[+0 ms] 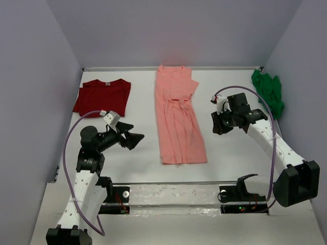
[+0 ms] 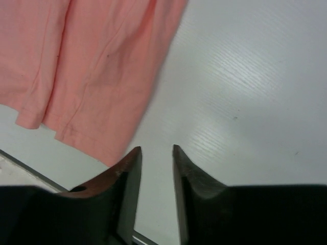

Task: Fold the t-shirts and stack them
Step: Fold the tshirt

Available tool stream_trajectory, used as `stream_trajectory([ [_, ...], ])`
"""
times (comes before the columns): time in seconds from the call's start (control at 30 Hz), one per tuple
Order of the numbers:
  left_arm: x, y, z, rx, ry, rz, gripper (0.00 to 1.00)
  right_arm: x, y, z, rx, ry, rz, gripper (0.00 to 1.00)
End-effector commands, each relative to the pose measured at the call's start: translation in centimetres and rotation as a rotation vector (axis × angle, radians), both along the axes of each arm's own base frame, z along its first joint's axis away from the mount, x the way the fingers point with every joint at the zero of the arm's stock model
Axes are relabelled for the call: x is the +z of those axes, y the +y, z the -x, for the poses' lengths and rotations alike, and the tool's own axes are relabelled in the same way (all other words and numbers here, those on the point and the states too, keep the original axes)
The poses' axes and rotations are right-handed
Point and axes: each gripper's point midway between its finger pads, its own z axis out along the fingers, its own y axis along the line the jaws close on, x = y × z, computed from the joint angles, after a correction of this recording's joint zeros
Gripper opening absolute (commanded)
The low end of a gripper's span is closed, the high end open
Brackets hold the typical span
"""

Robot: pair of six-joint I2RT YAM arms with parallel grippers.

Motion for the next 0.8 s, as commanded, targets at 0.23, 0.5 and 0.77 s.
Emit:
stream_trajectory([
  [0.23,4.4,-0.7,-3.2,-0.003,0.068,0.043,0.99,0.3,3.0,-0.4,0.098,0.072,-0.141,0.29],
  [0.5,3.2,-0.3,-6.3,0.036,-0.016,-0.169,0.99,-2.9,6.4,-3.1,0.226,0.309,-0.145,0.00],
  [0.77,2.9,-2.1,-10.6,-0.025,-0.011,-0.334,0.91,-3.0,7.7,-5.5,0.243,0.317,-0.128,0.00],
])
